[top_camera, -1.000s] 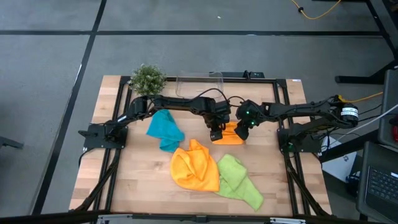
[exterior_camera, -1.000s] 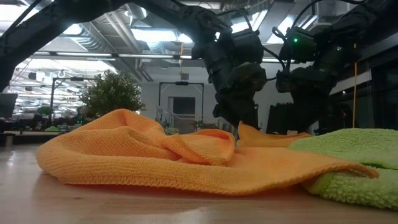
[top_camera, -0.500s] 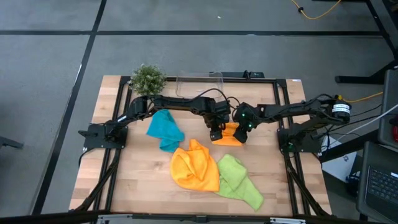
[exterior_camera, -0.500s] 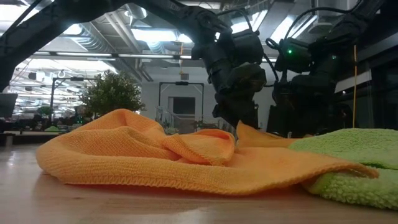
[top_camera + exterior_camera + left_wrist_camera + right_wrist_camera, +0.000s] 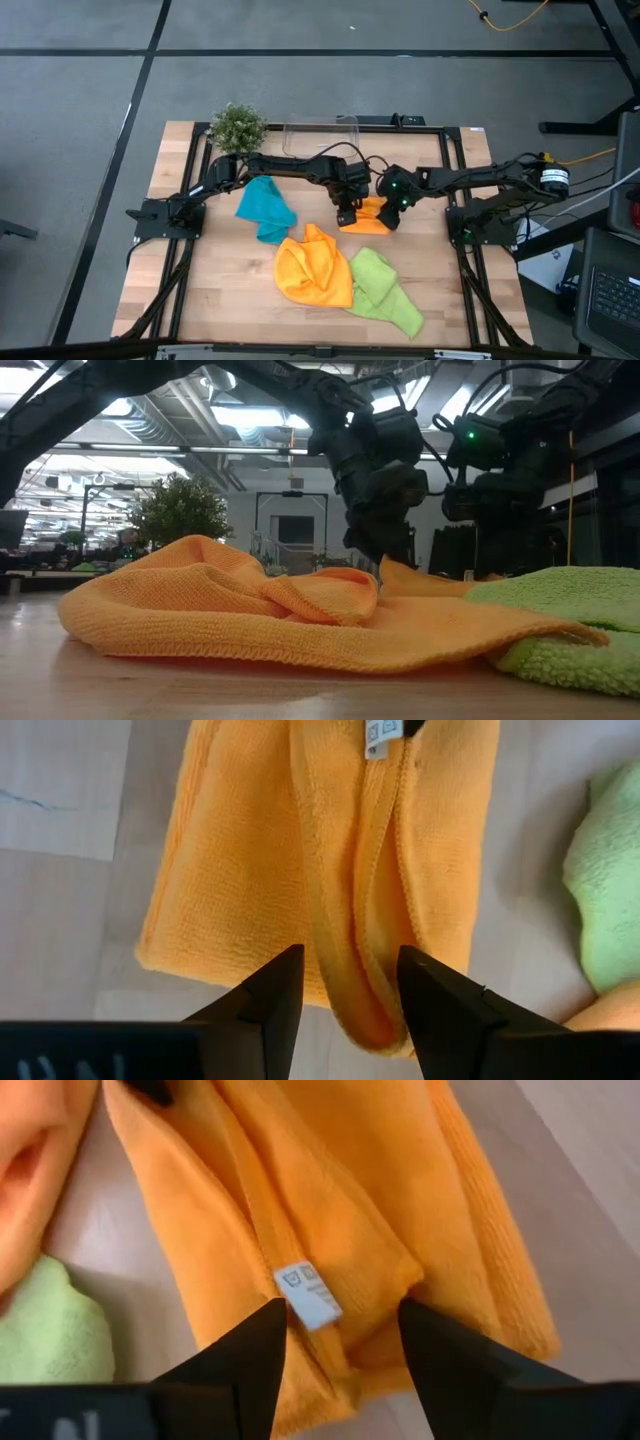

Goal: Fold microfiber towels
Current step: Fold the top orange microfiber cloth

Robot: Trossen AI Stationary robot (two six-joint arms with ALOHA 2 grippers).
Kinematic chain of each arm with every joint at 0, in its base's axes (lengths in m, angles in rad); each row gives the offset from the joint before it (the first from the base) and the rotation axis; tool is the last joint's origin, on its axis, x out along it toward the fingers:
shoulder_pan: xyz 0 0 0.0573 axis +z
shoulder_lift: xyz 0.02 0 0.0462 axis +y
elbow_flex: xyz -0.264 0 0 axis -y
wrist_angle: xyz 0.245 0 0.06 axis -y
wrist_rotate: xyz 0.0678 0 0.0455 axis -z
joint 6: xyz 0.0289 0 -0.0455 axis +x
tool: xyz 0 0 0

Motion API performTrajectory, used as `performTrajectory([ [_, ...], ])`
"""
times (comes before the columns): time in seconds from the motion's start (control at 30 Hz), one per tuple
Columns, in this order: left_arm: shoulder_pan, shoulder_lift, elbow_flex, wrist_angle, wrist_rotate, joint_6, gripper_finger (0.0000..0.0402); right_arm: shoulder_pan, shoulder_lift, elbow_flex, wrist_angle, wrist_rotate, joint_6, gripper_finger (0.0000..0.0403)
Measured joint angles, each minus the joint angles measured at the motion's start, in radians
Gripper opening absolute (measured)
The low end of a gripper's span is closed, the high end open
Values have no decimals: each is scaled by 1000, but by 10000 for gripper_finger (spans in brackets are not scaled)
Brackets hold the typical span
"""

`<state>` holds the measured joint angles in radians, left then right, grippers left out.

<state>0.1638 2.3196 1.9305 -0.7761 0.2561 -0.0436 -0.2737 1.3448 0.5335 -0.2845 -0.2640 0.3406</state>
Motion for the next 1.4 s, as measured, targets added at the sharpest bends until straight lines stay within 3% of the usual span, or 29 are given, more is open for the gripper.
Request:
performTrajectory([
  [0.5, 0, 0, 0, 11, -13, 18, 152, 30, 3, 0, 39, 35, -32, 156],
  [0.9, -2, 11, 0, 7, -13, 53, 95, 29, 3, 0, 41, 62, -35, 131],
  [1.03, -5, 18, 0, 8, -18, 51, 78, 29, 3, 0, 43, 61, -31, 100],
  [1.23, -7, 26, 0, 3, -56, 53, 21, 29, 2, 2, 39, 53, 22, 12],
  [1.4, -5, 26, 0, 0, -57, 46, 7, 30, 1, 37, 5, 53, 44, 5],
])
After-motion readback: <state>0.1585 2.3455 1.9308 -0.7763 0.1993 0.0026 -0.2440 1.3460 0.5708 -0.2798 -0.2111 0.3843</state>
